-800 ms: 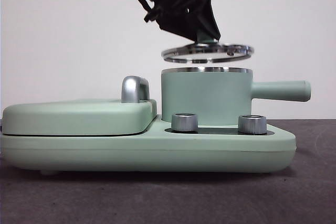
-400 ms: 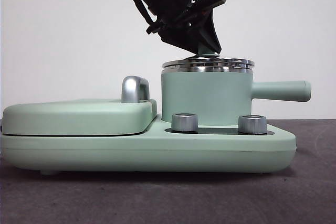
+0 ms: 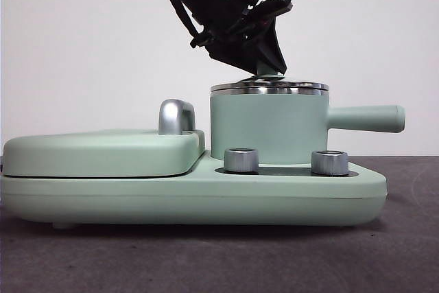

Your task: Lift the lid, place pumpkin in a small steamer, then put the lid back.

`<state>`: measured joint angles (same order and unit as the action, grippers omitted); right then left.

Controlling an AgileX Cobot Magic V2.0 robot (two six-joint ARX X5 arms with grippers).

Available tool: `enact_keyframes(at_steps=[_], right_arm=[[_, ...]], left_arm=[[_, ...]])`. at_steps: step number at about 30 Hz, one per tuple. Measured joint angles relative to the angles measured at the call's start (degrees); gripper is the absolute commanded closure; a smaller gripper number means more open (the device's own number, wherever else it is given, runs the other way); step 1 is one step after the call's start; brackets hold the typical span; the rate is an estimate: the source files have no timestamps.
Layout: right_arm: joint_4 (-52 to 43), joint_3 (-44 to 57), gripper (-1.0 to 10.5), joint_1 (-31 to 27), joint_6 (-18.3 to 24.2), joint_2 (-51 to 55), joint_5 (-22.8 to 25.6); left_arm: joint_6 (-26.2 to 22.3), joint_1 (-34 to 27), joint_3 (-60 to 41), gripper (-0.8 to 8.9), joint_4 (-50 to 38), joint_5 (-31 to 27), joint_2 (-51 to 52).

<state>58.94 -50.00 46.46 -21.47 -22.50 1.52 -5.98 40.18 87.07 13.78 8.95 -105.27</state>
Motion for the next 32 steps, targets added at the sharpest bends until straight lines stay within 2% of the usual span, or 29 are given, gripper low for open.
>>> enact_keyframes(at_steps=[5,11,14,22,26,32], right_arm=[[-0.02,0.00,4.6,0.00,0.00,0.00,0.22],[0.00,0.00,4.6,0.00,0.00,0.00,0.22],[-0.02,0.00,4.6,0.00,0.00,0.00,0.20],[-0.02,0.00,4.6,0.00,0.00,0.00,0.22],[-0.02,0.00,4.6,0.00,0.00,0.00,0.22],[-0.02,0.00,4.6,0.00,0.00,0.00,0.02]], left_arm=[[-0.02,0.00,0.00,7.48,0.04,0.00,0.00],[0.00,0.11,0.00,4.33,-0.04,0.13,-0.02],[0.09,0.04,0.00,3.48,-0.63,-0.07,-0.02],[0.87,0.02,0.00,3.41,2.95,-0.07,4.04],[1.20,0.02,0.00,3.43,9.42,-0.04,11.74],[1.51,0.02,0.31,3.44,24.57,-0.07,21.88]])
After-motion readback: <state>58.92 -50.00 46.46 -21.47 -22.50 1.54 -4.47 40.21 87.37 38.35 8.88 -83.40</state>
